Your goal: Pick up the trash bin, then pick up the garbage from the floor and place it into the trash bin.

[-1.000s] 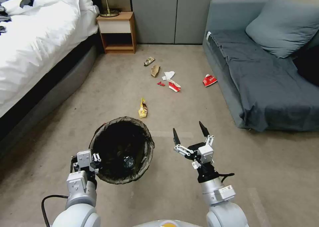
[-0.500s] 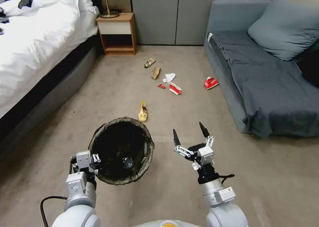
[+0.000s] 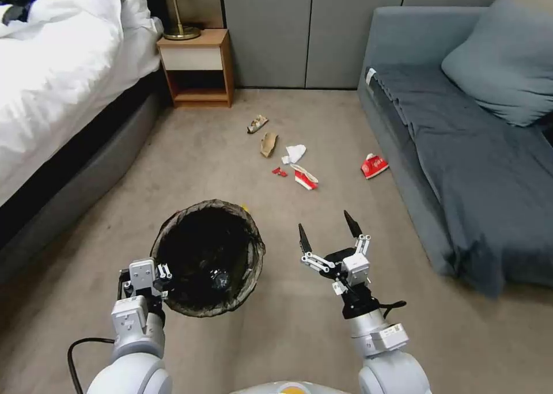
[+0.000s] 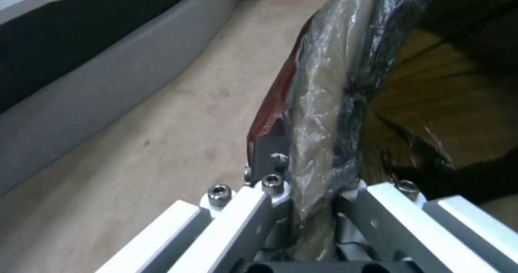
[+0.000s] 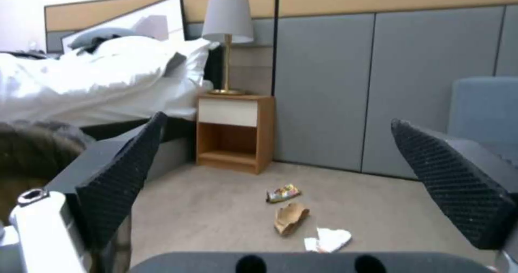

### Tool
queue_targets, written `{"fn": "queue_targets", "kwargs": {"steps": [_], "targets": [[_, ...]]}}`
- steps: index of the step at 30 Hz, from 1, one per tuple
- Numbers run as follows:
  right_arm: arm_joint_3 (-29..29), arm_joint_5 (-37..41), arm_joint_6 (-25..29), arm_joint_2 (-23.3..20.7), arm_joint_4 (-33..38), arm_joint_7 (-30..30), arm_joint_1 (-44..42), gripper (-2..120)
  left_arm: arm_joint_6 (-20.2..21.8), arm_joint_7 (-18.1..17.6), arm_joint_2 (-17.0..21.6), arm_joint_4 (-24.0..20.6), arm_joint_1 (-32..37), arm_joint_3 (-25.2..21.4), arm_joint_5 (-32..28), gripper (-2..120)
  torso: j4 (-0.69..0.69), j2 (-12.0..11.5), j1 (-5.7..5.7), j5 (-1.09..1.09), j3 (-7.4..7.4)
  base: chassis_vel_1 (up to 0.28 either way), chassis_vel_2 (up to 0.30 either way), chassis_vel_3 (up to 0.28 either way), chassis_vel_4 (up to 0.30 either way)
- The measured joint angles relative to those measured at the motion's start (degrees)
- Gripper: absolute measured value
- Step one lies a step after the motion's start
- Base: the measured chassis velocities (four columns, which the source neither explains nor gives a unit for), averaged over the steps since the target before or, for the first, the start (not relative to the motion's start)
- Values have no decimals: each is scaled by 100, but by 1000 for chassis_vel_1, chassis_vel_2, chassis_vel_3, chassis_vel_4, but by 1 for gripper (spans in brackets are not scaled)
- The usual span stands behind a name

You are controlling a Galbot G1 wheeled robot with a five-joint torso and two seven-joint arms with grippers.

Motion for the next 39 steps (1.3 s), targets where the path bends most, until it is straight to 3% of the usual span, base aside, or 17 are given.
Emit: {"fn": "queue_targets", "kwargs": {"steps": [13,30,34,39], "targets": [[-11,24,72,-34,-4,-131,35,100,41,-20,9,13,-113,-3,-41,0,0,0,1,1,1,-284,277,278,-281],[-103,203,67,-122,-310,-176,368,100,180,-85,35,-8,-287,-298,-364,0,0,0,0,2,-1,11,-2,-8,8],[-156,226,-60,-181,-371,-111,453,100,202,-97,30,-12,-318,-362,-413,0,0,0,0,1,-1,0,0,0,0],[-360,481,-684,-447,-522,216,743,100,275,-132,-4,-51,-417,-550,-543,0,0,0,0,2,-1,0,0,0,0]]}}
